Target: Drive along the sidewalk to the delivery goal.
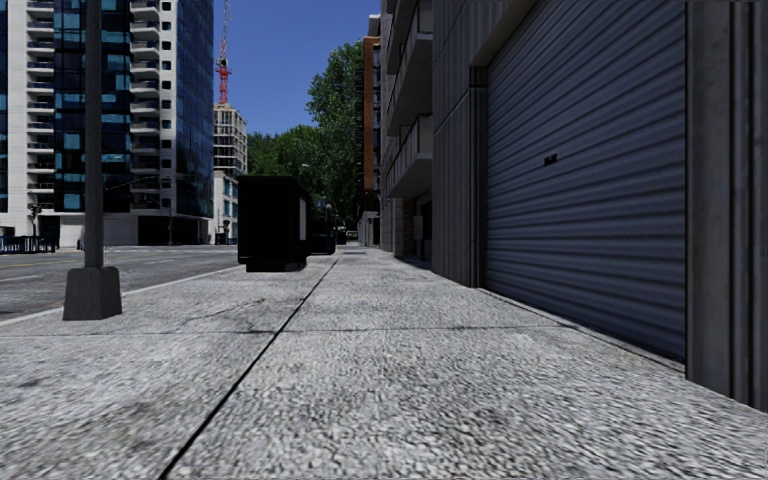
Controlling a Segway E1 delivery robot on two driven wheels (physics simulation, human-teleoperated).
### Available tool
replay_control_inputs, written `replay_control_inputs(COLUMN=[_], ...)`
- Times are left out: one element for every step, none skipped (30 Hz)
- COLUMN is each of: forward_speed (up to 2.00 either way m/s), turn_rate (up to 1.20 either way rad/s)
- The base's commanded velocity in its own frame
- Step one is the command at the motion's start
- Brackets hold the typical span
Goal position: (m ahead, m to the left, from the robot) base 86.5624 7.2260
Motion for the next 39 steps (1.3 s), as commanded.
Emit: replay_control_inputs(forward_speed=[2.00,2.00,2.00,2.00,2.00,2.00,2.00,2.00,2.00,2.00,2.00,2.00,2.00,2.00,2.00,2.00,2.00,2.00,2.00,2.00,2.00,2.00,2.00,2.00,2.00,2.00,2.00,2.00,2.00,2.00,2.00,2.00,2.00,2.00,2.00,2.00,2.00,2.00,2.00], turn_rate=[0.00,0.00,0.00,0.00,0.00,0.00,0.00,0.00,0.00,0.00,0.00,0.00,0.00,0.00,0.00,0.00,0.00,0.00,0.00,0.00,0.00,0.00,0.00,0.00,0.00,0.00,0.00,0.00,0.00,0.00,0.00,0.00,0.00,0.00,0.00,0.00,0.00,0.00,0.00])
